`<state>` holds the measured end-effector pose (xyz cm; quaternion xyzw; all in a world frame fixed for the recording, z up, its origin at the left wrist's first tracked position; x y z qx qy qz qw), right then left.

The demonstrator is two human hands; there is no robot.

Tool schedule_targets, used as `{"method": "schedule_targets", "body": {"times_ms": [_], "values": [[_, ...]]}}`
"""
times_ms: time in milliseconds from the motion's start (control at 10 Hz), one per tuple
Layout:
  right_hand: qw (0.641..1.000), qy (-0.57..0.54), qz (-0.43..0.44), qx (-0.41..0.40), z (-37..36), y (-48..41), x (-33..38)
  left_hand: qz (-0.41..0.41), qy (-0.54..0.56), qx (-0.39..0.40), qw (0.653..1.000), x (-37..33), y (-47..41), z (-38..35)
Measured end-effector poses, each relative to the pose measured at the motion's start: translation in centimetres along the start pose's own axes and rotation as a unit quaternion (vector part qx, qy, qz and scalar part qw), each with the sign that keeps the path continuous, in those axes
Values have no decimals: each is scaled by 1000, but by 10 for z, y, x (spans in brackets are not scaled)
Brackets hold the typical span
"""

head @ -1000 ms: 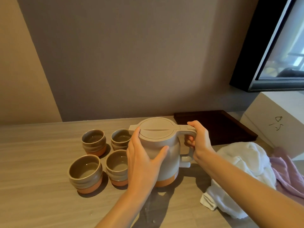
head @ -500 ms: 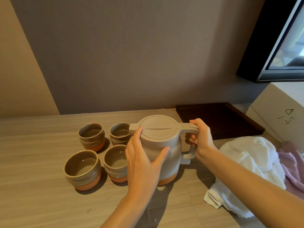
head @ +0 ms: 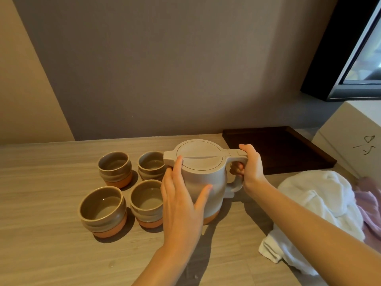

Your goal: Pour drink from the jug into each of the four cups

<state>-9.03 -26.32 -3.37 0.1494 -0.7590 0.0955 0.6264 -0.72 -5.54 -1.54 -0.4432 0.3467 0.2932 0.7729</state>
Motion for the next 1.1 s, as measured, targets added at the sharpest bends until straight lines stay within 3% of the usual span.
{"method": "schedule_targets", "body": {"times_ms": [400, 700, 800, 900, 1100], "values": [[999, -6, -20, -24, 0, -3, -2, -8, -25, -11, 1000, 6, -2, -7], [968, 194, 108, -117, 18, 17, 30, -3, -36, 1, 999, -6, 1, 10], [945, 267, 145, -118, 27, 20, 31, 2, -34, 32, 999, -2, -2, -1], [937, 309, 125, -105, 36, 38, 24, 14, -44, 76, 996, 1, -5, -1], [952, 272, 132, -41, 34, 113, 15, 24, -37, 77, 996, 7, 11, 39]]}}
Point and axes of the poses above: each hand's wrist, its own y-axis away from the middle knuckle, its own z-axis out of the back of the hand, x = y × z, the point moved 9 cm from there along -y, towards the middle knuckle, and after that the axes turned 7 degrees about -x, right-handed, at the moved point
